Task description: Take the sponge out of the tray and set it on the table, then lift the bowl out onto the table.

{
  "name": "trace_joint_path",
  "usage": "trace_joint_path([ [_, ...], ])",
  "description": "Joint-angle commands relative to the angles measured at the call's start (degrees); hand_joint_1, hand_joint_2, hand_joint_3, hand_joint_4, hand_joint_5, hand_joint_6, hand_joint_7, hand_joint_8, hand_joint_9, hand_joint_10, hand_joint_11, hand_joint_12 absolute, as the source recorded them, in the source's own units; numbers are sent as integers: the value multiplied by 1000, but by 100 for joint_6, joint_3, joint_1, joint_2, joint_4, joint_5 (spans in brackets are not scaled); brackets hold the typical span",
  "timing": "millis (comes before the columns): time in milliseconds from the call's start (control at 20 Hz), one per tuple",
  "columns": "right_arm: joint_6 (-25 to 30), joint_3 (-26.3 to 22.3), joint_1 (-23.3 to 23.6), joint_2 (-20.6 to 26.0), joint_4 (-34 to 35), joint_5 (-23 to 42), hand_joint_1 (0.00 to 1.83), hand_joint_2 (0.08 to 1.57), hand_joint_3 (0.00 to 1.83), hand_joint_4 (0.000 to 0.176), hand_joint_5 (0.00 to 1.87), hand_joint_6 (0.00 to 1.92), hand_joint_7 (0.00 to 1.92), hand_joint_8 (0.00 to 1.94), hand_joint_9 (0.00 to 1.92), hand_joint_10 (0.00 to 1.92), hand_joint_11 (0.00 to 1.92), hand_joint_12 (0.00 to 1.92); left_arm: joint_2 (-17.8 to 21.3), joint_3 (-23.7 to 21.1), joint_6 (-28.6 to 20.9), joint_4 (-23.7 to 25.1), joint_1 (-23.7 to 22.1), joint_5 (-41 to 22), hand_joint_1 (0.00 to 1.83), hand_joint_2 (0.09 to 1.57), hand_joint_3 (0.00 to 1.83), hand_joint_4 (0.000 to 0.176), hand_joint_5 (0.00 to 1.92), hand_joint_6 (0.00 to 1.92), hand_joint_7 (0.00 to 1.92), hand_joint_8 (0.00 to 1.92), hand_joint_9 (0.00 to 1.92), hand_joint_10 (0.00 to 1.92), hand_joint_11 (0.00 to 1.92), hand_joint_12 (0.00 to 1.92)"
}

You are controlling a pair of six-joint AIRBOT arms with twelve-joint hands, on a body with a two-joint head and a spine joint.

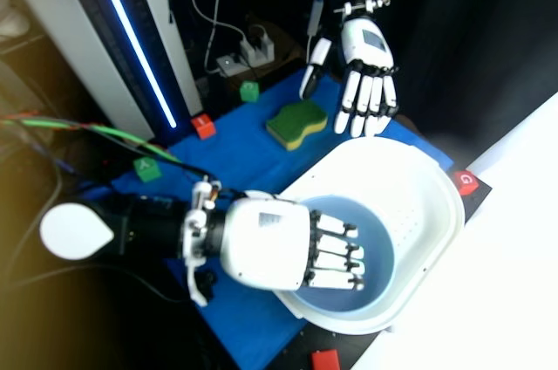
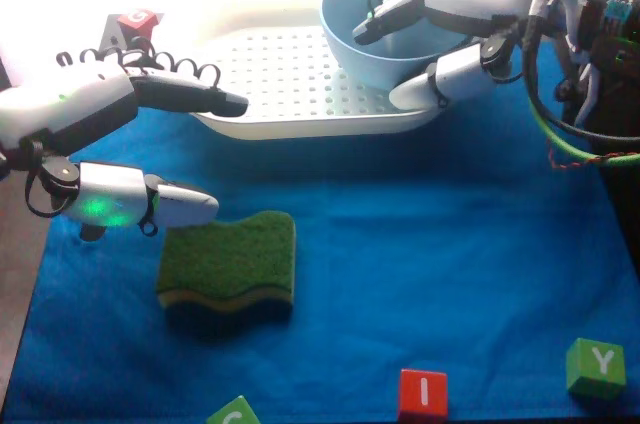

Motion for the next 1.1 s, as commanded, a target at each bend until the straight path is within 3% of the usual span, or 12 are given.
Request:
trace_joint_path([
  [0,20,13,63,-39,203,390,827,1096,0,7,570,0,507,0,441,1,105,580,-19,26,-56,-103,-45,-677,710,1001,1,75,516,0,460,2,380,3,0,881],
  [50,20,14,63,-73,201,390,1029,1095,0,0,712,12,649,13,607,24,283,642,-19,26,-70,-104,-45,-684,705,1001,1,78,512,0,456,0,375,0,0,880],
  [100,20,17,62,-96,196,390,1189,1110,0,0,935,854,926,683,951,22,636,780,-19,27,-81,-104,-45,-694,686,1003,1,81,510,0,449,0,372,0,0,876],
  [150,20,16,61,-103,179,390,1255,1091,0,0,1017,726,1051,953,1258,157,901,1214,-19,27,-87,-104,-45,-702,670,1006,2,84,511,0,453,2,374,1,0,876],
  [200,20,16,60,-103,169,390,1269,1103,4,0,1017,648,1037,1112,1238,769,1029,1535,-20,26,-91,-104,-44,-702,657,1008,3,86,511,0,454,2,372,0,0,878],
  [250,20,11,60,-103,169,390,1275,1104,0,0,1030,587,1043,1146,1275,1187,1181,1672,-24,26,-94,-104,-40,-701,677,1005,1,82,519,3,458,3,372,0,0,877],
  [400,21,9,60,-101,169,390,1185,1089,1,0,1033,862,1165,1242,1275,1718,1286,1911,-31,25,-117,-112,-15,-707,688,1008,2,80,522,3,466,5,380,3,0,879],
  [450,21,4,60,-101,169,390,1179,1084,0,0,1047,849,1247,1634,1436,1880,1456,1919,-31,25,-125,-118,-13,-718,685,1010,1,75,524,2,471,4,389,5,0,915],
  [800,21,-112,62,-98,72,401,1181,1083,0,0,1054,840,1181,1292,1335,1818,1361,1921,-54,24,-149,-164,53,-750,700,994,0,91,530,0,480,1,396,2,0,922],
  [900,31,-114,88,-72,70,523,1184,1078,0,0,1065,819,1265,865,1319,1498,1234,1775,-59,28,-150,-174,75,-761,734,988,0,78,539,4,487,4,401,3,0,927],
  [950,31,-116,117,-56,72,594,1188,1067,0,0,1088,781,1235,1418,1319,1817,1279,1892,-68,33,-150,-175,77,-763,718,993,0,83,535,1,491,3,409,4,0,964],
  [1050,39,-140,166,-23,72,688,1193,1057,0,0,1113,738,1209,1585,1351,1916,1340,1920,-71,34,-151,-180,79,-774,718,996,0,85,524,2,491,1,410,2,0,955],
])
